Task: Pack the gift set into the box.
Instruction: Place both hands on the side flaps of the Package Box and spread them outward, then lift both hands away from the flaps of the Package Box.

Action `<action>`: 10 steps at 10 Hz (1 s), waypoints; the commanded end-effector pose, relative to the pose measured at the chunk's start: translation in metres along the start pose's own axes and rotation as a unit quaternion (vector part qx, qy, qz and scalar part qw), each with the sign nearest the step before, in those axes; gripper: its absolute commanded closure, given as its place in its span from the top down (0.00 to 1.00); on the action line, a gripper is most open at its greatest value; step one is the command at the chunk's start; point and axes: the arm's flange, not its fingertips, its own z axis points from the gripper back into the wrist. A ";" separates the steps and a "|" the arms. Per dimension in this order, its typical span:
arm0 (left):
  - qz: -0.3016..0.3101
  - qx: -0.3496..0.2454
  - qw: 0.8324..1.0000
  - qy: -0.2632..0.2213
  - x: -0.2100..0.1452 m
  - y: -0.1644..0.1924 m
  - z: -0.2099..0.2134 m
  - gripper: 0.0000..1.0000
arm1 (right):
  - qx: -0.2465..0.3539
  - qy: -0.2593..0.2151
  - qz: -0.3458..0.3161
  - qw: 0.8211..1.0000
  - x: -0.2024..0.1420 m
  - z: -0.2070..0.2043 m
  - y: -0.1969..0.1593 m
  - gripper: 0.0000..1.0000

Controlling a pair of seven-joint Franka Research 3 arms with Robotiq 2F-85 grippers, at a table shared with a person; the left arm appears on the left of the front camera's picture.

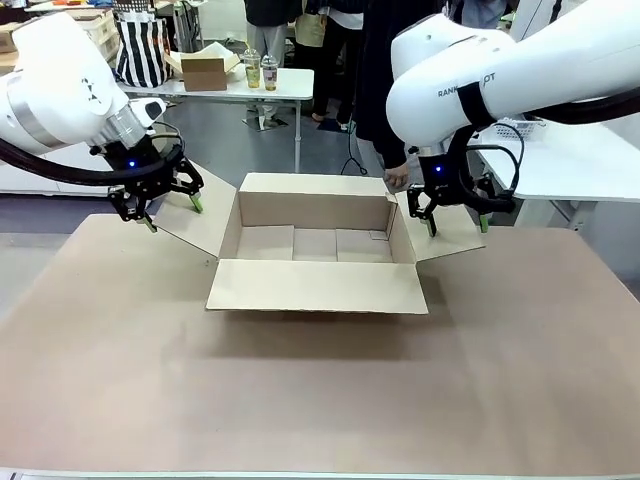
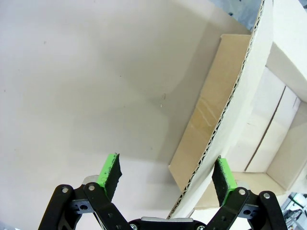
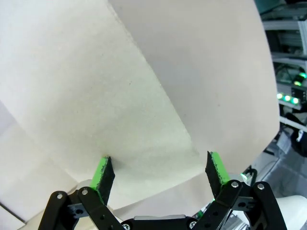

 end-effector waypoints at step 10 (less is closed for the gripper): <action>0.005 0.007 1.000 0.002 0.000 0.000 0.003 1.00 | -0.011 -0.007 0.001 1.000 0.004 0.005 0.000 1.00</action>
